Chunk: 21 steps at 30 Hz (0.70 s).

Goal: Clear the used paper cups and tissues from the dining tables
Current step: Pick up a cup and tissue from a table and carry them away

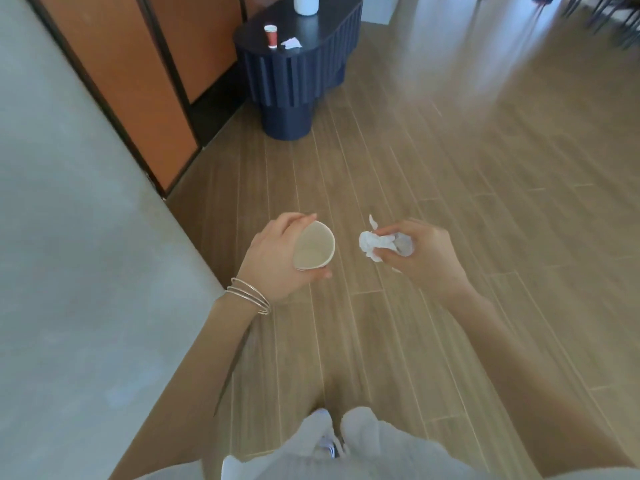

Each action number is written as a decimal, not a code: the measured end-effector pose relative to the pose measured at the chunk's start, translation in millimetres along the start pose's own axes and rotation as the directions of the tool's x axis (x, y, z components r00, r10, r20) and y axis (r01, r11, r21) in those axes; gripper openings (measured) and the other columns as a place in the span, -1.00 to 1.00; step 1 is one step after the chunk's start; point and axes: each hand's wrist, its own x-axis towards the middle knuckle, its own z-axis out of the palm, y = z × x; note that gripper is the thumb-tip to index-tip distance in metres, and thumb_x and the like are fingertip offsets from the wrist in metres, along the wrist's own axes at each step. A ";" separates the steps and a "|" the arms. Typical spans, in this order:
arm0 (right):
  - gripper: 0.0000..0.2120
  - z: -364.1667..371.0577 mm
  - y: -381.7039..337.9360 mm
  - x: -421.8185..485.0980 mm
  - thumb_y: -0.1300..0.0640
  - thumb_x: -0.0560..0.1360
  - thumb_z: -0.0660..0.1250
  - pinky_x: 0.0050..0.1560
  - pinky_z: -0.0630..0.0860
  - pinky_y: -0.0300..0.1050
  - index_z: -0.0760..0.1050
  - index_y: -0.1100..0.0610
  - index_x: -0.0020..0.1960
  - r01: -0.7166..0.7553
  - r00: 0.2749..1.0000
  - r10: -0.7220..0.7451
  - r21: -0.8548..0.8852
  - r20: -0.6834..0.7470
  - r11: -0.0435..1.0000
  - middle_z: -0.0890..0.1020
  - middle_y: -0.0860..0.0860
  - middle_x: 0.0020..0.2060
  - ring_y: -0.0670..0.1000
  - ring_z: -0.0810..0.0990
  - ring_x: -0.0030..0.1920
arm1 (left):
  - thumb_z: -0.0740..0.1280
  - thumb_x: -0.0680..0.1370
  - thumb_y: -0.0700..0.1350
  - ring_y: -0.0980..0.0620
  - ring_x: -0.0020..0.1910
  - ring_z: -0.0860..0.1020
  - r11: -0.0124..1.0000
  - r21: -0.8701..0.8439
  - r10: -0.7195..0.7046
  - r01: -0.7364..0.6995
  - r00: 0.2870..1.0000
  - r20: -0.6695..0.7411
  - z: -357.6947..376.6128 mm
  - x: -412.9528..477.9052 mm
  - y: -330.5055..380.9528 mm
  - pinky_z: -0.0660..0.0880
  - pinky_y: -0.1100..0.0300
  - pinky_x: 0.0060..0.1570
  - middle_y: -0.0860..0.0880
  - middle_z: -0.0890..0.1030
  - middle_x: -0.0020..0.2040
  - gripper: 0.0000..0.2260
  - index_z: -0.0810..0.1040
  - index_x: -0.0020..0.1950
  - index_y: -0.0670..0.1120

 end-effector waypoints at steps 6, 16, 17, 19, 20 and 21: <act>-0.84 21.1 39.1 104.6 0.26 0.32 0.48 -0.25 0.38 -0.47 0.61 0.10 -0.13 -0.043 0.998 0.041 0.064 0.045 0.997 0.59 -0.07 -0.26 -0.16 0.52 -0.25 | 0.53 0.24 0.13 0.00 0.21 0.40 0.998 0.014 -0.057 0.056 0.998 0.020 7.9 96.7 -37.7 0.40 -0.04 0.21 0.03 0.38 0.29 -0.21 0.31 0.39 0.00; -0.82 28.7 102.4 340.6 0.20 0.34 0.49 -0.17 0.50 -0.22 0.61 0.10 -0.07 -0.010 0.993 -0.005 0.123 0.122 0.992 0.62 -0.04 -0.19 -0.09 0.57 -0.17 | 0.51 0.24 0.16 0.01 0.21 0.40 0.990 0.026 -0.140 0.141 0.990 -0.030 3.7 310.5 -88.9 0.40 -0.06 0.20 0.04 0.37 0.30 -0.21 0.31 0.39 0.01; -0.82 28.3 105.8 365.4 0.19 0.34 0.49 -0.16 0.50 -0.22 0.61 0.07 -0.08 -0.006 0.992 -0.010 0.126 0.126 0.992 0.61 -0.10 -0.20 -0.14 0.56 -0.16 | 0.51 0.24 0.17 0.01 0.21 0.40 0.989 0.023 -0.145 0.146 0.988 -0.043 0.4 333.0 -93.0 0.41 -0.06 0.20 0.04 0.37 0.30 -0.21 0.31 0.39 0.02; -0.83 29.6 111.9 412.0 0.17 0.34 0.49 -0.17 0.51 -0.20 0.61 0.05 -0.08 0.004 0.991 -0.020 0.126 0.133 0.992 0.59 -0.13 -0.21 -0.15 0.56 -0.16 | 0.52 0.24 0.17 0.00 0.21 0.41 0.988 0.020 -0.149 0.151 0.986 -0.076 -4.8 374.5 -102.2 0.41 -0.06 0.20 0.04 0.38 0.29 -0.21 0.31 0.39 0.01; -0.83 31.3 115.0 433.7 0.15 0.34 0.49 -0.18 0.53 -0.19 0.62 0.05 -0.08 0.011 0.990 -0.027 0.123 0.136 0.992 0.59 -0.12 -0.21 -0.14 0.55 -0.16 | 0.52 0.23 0.16 0.00 0.21 0.41 0.988 0.018 -0.153 0.155 0.984 -0.093 -6.3 393.0 -107.3 0.42 -0.06 0.20 0.03 0.38 0.29 -0.21 0.32 0.39 0.01; -0.84 33.8 118.2 453.8 0.15 0.34 0.49 -0.18 0.52 -0.20 0.62 0.04 -0.08 0.021 0.990 -0.037 0.117 0.137 0.993 0.59 -0.13 -0.22 -0.15 0.55 -0.16 | 0.52 0.23 0.16 -0.01 0.20 0.41 0.987 0.016 -0.159 0.161 0.982 -0.105 -7.0 409.8 -112.7 0.42 -0.06 0.19 0.03 0.38 0.29 -0.21 0.32 0.38 0.01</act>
